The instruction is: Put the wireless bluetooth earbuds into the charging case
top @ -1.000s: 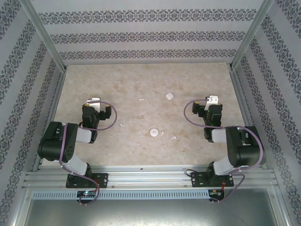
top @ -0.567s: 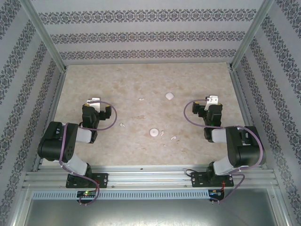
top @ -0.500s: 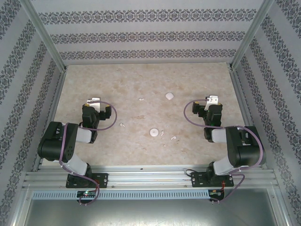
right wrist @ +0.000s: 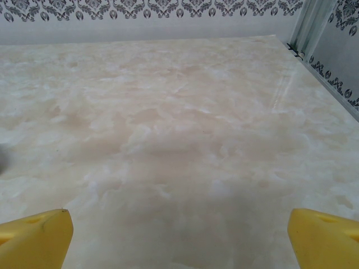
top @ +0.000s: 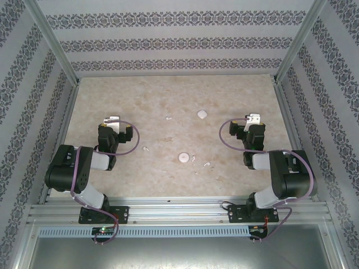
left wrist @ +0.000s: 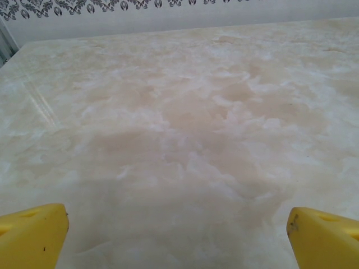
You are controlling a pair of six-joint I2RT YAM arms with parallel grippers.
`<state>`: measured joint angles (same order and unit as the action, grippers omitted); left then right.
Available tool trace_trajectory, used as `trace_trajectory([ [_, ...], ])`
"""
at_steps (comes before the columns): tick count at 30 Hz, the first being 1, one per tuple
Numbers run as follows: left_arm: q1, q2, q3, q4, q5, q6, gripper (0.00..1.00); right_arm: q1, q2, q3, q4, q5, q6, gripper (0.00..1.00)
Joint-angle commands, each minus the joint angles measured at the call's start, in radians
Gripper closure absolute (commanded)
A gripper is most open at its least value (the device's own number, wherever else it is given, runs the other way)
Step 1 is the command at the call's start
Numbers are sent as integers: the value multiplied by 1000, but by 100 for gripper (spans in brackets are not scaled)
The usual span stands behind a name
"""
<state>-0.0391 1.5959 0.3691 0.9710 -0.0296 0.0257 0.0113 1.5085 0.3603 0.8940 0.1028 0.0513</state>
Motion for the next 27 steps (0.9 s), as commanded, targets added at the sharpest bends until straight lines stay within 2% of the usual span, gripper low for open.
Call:
trace_trajectory([
  [1,8,-11,1,0,11,8,0,10,1,17,10,-6,-13,2],
  [21,18,-12,11,-26,27,-1,0,6,1,17,10,-16,-11,2],
  [24,18,-12,-1,-1,20,-2,0,7,-2,19,5,-29,-16,2],
  [27,18,-18,-51,98,11,-7,0,16,-41,44,-72,-58,-40,2],
])
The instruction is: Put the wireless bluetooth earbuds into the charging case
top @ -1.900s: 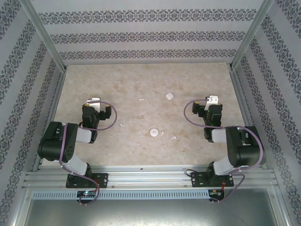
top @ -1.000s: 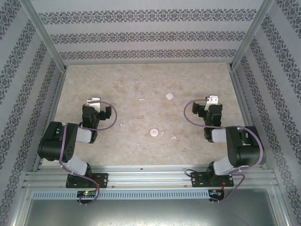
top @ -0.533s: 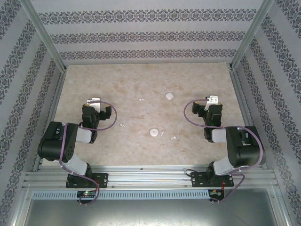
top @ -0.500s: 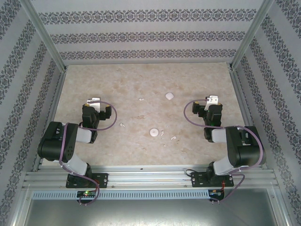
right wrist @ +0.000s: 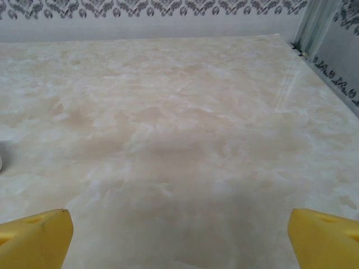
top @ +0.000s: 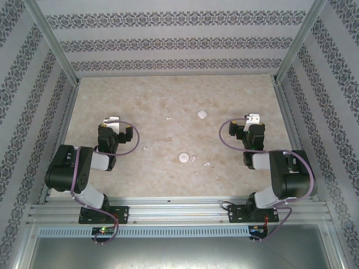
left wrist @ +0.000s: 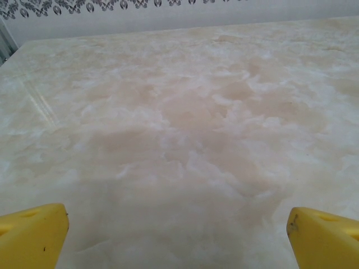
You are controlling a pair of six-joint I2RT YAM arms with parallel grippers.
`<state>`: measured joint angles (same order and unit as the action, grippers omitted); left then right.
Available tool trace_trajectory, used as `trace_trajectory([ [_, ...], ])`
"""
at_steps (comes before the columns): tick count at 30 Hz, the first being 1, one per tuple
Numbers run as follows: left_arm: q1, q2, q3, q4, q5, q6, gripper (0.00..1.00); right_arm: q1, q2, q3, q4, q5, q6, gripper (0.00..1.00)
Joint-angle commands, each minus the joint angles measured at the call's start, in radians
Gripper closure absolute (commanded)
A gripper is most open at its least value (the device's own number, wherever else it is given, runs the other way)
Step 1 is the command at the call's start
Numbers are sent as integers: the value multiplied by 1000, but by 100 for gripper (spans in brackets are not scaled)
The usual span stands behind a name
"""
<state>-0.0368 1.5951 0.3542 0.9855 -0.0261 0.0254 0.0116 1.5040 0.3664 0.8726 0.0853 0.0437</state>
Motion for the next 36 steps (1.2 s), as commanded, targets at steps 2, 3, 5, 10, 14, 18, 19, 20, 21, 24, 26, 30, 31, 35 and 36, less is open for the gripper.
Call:
trace_trajectory([
  [2,16,-31,-61,118,5,-10,0,28,-84,61,-145,-34,-43,2],
  [3,15,-45,-67,115,5,-9,0,33,-115,87,-228,-26,-39,2],
  [5,15,-86,-61,66,4,-8,0,41,-169,142,-387,-16,-6,2],
  [10,15,-250,10,-196,24,2,0,72,-258,266,-726,6,119,2],
  [14,12,-416,103,-539,8,-61,1,116,-287,355,-964,-29,226,2],
  [18,1,-511,174,-769,119,-94,7,211,-276,403,-1111,-48,289,2],
  [19,-11,-514,199,-824,147,-111,8,243,-265,410,-1129,-43,303,2],
  [20,-25,-511,217,-871,173,-123,10,271,-253,418,-1149,-38,317,2],
  [21,-51,-504,241,-919,200,-129,11,304,-231,430,-1165,-36,332,2],
  [24,-164,-469,283,-1026,222,-122,13,391,-162,475,-1201,-44,356,2],
  [26,-251,-441,308,-1068,217,-109,13,441,-108,518,-1231,-39,352,2],
  [30,-430,-369,353,-1101,217,-77,12,479,-37,592,-1279,-50,370,2],
  [31,-484,-344,370,-1111,205,-50,12,479,-29,599,-1282,-61,381,2],
  [35,-639,-227,437,-1162,208,57,9,478,-28,603,-1277,-85,411,2],
  [36,-657,-202,451,-1170,223,73,8,477,-30,602,-1279,-88,414,2],
])
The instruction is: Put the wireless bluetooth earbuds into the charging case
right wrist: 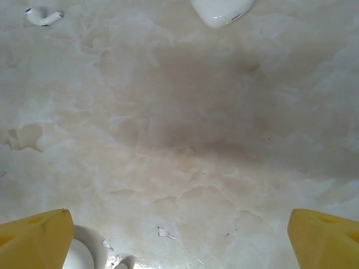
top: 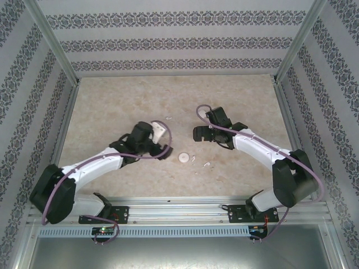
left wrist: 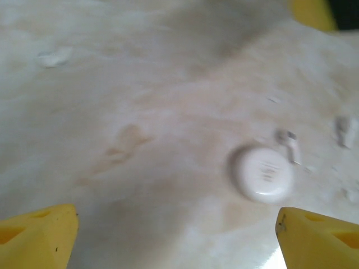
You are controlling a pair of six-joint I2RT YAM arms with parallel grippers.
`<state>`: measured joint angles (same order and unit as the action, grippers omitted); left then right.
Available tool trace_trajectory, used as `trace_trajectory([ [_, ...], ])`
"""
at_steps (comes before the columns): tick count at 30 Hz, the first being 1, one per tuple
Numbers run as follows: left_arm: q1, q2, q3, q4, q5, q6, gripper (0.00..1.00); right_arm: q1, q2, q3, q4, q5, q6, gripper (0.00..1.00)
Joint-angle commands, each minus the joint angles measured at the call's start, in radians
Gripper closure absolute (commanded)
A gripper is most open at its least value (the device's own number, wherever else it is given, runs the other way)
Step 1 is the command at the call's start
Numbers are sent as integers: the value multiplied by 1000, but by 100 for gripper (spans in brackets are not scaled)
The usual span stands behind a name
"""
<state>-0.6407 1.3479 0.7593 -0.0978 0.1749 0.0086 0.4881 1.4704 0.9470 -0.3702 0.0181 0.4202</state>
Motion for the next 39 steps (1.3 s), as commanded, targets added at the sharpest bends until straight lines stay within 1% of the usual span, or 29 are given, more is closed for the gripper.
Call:
trace_trajectory([
  [1,-69,69,60,-94,48,101,8,-3,1,19,-38,-27,40,2],
  [5,-122,155,104,-99,108,132,5,-26,-9,-1,-50,-52,58,2],
  [7,-134,191,116,-94,108,137,3,-45,-22,-21,-40,-68,80,2],
  [14,-139,294,143,-63,123,132,0,-143,-58,-106,28,-183,155,2],
  [20,-139,367,163,-47,132,140,1,-157,-58,-108,17,-193,152,2],
  [27,-139,456,221,-50,133,152,11,-157,-55,-113,19,-204,158,2],
  [33,-138,501,258,-57,151,169,26,-159,-60,-118,18,-223,158,7],
  [39,-137,509,244,-41,174,182,39,-161,-65,-129,26,-244,164,9],
])
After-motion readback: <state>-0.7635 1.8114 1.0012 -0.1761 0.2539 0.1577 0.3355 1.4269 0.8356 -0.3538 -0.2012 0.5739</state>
